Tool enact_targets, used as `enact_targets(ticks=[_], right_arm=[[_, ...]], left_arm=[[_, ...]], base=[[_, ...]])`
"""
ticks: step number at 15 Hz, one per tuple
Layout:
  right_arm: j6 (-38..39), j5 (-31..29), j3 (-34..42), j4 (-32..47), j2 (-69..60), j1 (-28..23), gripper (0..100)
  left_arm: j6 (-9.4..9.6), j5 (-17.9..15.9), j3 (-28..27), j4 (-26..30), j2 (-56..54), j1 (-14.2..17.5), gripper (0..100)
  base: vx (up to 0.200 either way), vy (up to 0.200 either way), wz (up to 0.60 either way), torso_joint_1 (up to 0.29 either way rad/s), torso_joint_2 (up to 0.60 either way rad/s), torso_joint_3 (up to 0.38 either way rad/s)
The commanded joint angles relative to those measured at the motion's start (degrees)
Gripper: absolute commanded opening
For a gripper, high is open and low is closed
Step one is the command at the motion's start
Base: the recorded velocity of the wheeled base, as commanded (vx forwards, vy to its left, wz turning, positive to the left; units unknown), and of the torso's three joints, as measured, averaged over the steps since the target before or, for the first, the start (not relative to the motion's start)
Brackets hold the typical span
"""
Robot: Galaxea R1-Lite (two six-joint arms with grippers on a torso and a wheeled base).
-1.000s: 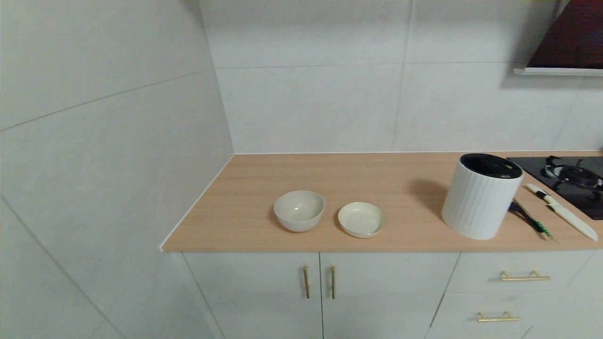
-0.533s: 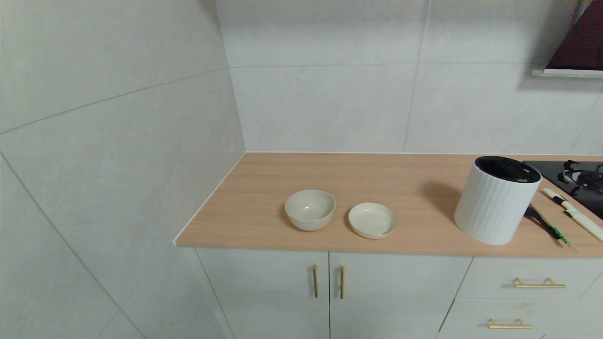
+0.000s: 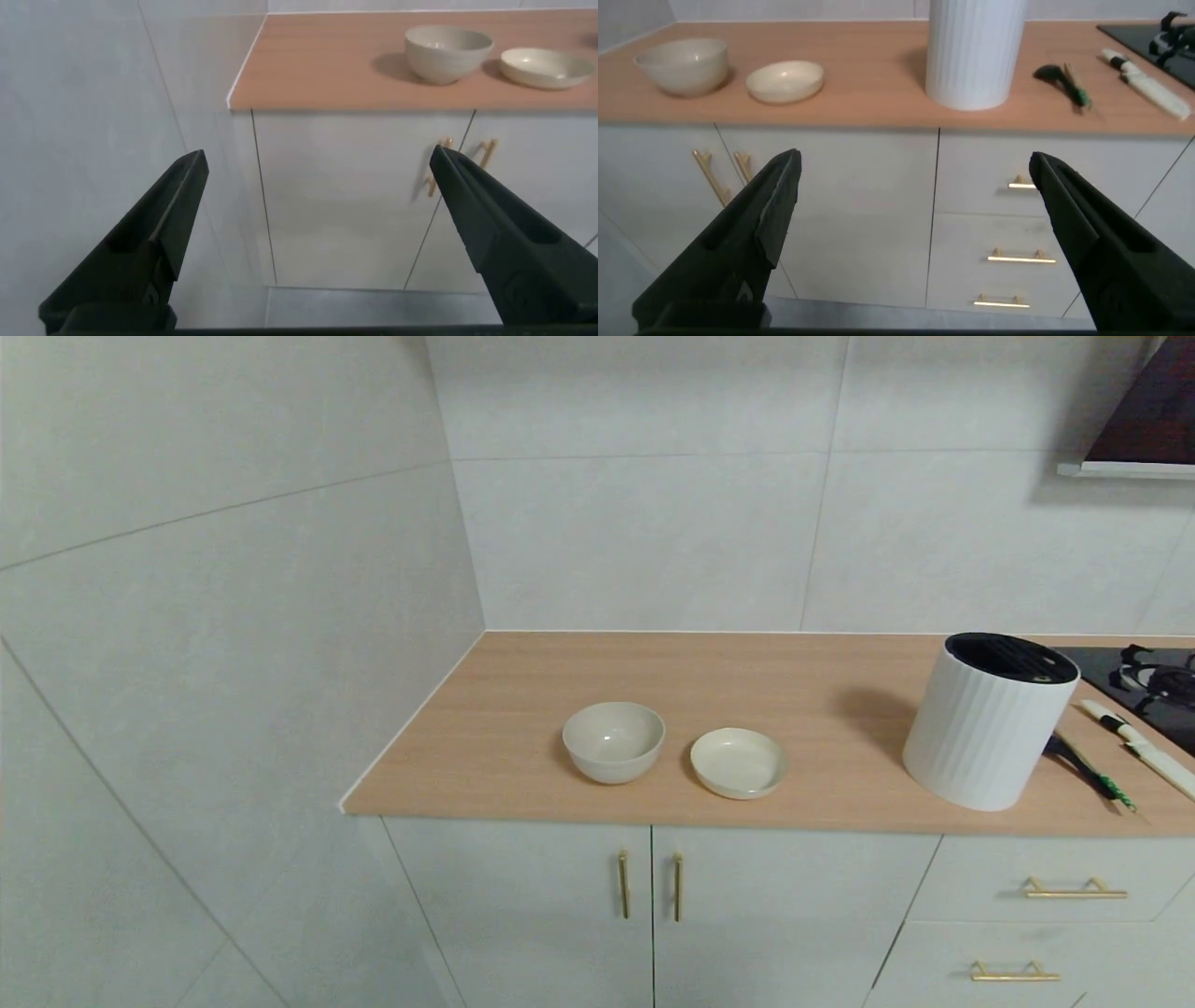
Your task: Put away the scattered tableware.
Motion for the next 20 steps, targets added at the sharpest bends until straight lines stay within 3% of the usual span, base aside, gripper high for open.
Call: enact_targets(ticks=[1, 20], right_arm=[[0.02, 0.09, 0.0, 0.0, -0.01, 0.01, 100], [0.02, 0.0, 0.0, 0.0, -0.01, 0.01, 100]], left_arm=[[0.0, 0.01, 0.01, -0.01, 0.09, 0.01, 100], [0.0, 0.01, 0.01, -0.01, 0.09, 0.01, 100]], base=[[0.0, 0.0, 0.0, -0.212, 0.47, 0.256], [0.0, 0.0, 0.0, -0.216, 0.52, 0.296]])
